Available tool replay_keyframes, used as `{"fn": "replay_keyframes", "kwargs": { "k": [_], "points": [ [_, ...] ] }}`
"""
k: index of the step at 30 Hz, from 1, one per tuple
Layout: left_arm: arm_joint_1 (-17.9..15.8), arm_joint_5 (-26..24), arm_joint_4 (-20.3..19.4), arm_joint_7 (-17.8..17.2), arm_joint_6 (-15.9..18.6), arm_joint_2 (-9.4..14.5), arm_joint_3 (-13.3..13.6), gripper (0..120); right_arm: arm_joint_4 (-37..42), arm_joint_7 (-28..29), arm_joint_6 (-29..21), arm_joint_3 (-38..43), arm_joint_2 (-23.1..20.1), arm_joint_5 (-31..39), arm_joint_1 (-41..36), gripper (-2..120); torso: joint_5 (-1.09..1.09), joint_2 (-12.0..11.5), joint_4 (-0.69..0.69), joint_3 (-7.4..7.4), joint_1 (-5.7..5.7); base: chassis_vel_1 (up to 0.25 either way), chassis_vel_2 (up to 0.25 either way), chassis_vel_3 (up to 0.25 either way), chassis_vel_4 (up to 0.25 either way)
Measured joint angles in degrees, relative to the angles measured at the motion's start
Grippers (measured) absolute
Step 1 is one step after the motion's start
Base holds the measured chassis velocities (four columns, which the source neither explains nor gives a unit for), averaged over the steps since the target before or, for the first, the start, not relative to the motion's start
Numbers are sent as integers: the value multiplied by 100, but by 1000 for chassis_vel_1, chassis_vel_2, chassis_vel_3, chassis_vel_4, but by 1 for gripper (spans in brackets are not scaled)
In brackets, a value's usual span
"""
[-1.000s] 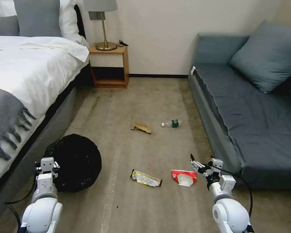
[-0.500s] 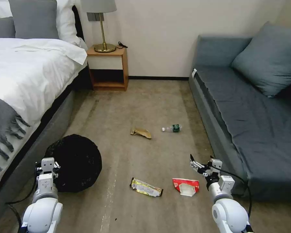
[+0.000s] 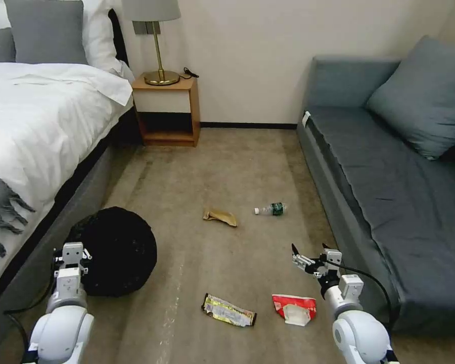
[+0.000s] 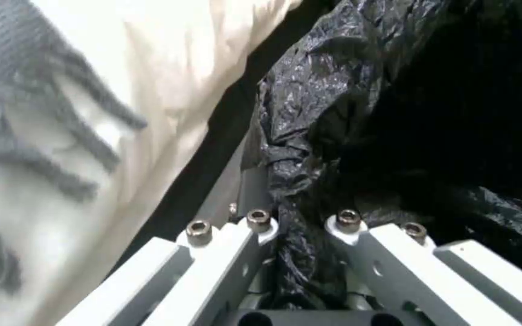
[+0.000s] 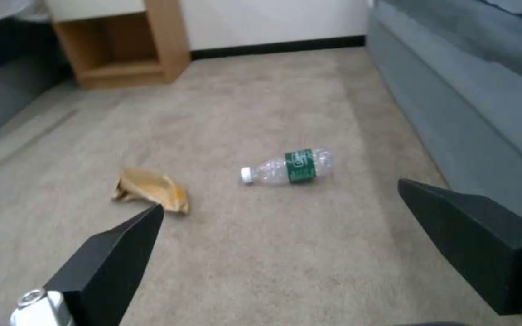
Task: Pick up the trash bin, then pick up the garbage on the floor and place it into the trash bin.
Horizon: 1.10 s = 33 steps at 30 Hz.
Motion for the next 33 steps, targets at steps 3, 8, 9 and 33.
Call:
{"fn": "replay_keyframes", "kwargs": {
  "k": [3,8,9,33],
  "points": [
    [-29,-46,9,35,2,123,92,2,-29,-132,-99,-57,-298,2,90,100,0,0,-2,0,0,0,0,0,0],
    [68,-76,3,85,-21,245,144,2,-139,-403,-283,-381,-1051,88,380,100,1,0,0,0,0,0,0,0,0],
    [93,-67,1,105,-33,283,144,2,-173,-549,-314,-535,-1347,114,484,100,-1,0,0,0,0,0,0,0,0],
    [475,645,-162,182,-175,40,-138,2,-1082,-1616,-1056,-4729,-2404,310,3034,100,1,-1,1,0,0,0,0,0,0]
  ]
}}
